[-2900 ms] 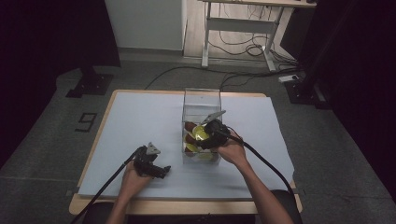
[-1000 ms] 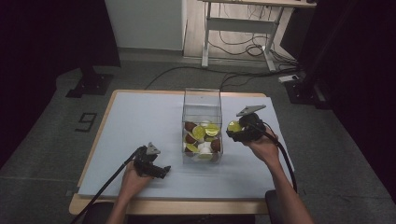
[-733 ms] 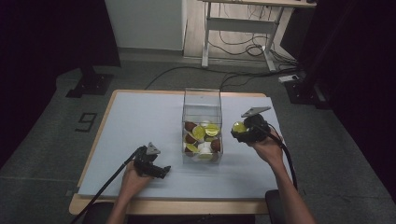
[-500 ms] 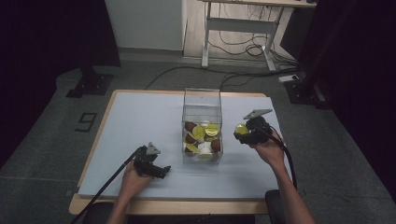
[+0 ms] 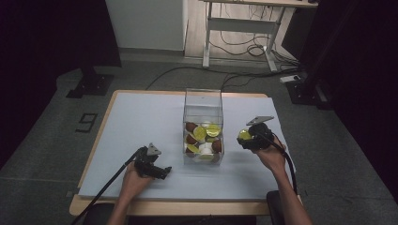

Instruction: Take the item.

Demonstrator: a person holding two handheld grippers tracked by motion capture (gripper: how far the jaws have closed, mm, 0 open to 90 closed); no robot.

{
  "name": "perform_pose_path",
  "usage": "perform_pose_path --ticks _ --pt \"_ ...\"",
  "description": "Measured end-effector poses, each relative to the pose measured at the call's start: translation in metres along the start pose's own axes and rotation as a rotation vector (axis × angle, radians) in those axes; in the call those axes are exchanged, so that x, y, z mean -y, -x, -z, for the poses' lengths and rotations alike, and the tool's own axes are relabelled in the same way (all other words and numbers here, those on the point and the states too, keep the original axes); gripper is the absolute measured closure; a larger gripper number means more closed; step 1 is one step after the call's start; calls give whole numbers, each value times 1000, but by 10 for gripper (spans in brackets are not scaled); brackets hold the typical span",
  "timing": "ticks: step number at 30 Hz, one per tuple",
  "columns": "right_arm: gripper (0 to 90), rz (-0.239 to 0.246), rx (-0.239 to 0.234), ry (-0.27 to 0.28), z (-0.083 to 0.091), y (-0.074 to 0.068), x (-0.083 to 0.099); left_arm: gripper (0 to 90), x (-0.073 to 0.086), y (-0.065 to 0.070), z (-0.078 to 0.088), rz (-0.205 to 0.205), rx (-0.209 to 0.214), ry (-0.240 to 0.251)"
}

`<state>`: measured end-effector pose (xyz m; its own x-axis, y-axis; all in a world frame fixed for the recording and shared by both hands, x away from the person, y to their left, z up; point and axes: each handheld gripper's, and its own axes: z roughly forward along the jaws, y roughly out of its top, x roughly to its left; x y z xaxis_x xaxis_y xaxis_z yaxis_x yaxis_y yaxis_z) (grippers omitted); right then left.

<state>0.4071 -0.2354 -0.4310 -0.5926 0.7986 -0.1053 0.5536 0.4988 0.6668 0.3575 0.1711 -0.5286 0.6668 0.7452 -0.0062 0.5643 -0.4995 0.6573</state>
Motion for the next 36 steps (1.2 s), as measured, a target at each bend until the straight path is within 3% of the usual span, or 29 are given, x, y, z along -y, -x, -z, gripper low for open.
perform_pose_path --ticks 36 --pt "377 -22 -28 -87 -42 -1 36 0 0 0 0 -1 -1 1"
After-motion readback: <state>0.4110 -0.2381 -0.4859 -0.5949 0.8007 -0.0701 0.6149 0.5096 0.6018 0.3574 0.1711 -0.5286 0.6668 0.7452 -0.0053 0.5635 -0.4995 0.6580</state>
